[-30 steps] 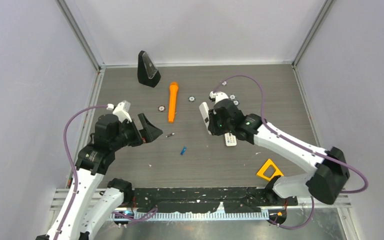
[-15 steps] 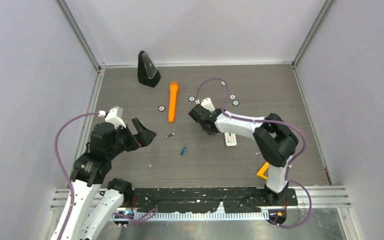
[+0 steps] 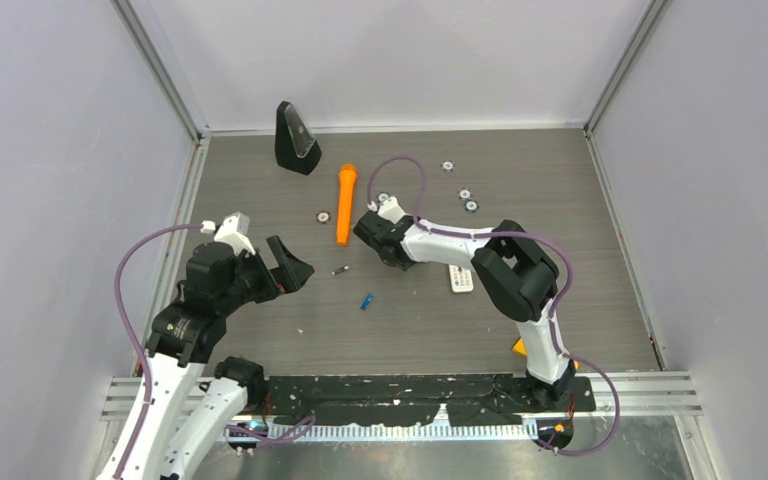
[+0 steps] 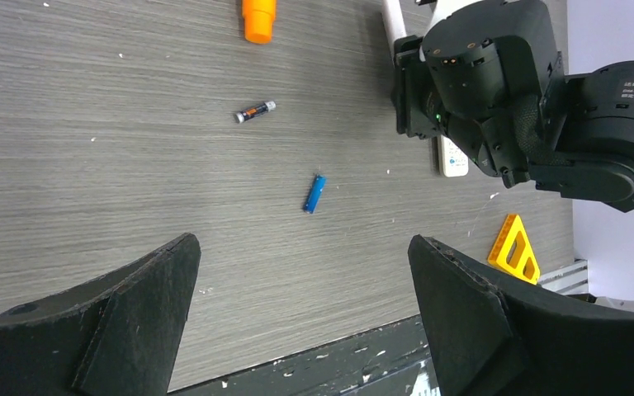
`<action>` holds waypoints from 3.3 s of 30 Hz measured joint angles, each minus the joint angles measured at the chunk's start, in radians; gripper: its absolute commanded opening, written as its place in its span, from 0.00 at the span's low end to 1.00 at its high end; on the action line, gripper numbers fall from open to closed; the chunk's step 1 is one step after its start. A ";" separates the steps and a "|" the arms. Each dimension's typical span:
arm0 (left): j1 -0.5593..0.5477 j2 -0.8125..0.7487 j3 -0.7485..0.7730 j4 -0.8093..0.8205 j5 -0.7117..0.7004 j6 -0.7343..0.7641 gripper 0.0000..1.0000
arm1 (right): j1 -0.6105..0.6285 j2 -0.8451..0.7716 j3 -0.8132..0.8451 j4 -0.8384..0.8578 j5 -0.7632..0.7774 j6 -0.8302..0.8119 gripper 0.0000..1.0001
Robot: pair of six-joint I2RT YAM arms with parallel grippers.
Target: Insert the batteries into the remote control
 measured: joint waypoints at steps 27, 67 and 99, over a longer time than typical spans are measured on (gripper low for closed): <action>0.000 -0.049 0.043 -0.029 -0.027 0.050 0.99 | -0.169 -0.578 -0.390 0.076 -0.400 0.071 0.97; 0.000 -0.085 0.058 0.108 0.192 0.103 0.96 | -0.328 -0.753 -0.573 0.314 -0.968 0.066 0.27; -0.121 -0.017 -0.110 1.257 0.650 -0.403 0.99 | -0.040 -0.727 -0.413 1.417 -1.736 0.845 0.30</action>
